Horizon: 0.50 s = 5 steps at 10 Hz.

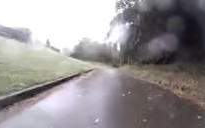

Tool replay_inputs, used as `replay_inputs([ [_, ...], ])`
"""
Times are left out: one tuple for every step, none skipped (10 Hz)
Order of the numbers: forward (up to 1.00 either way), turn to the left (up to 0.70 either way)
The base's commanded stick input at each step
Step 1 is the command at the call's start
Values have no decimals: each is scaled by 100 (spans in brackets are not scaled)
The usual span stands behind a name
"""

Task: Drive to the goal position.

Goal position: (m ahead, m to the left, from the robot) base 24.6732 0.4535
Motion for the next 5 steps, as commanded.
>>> replay_inputs([
  [100,0],
  [100,0],
  [100,0],
  [100,0],
  [100,0],
])
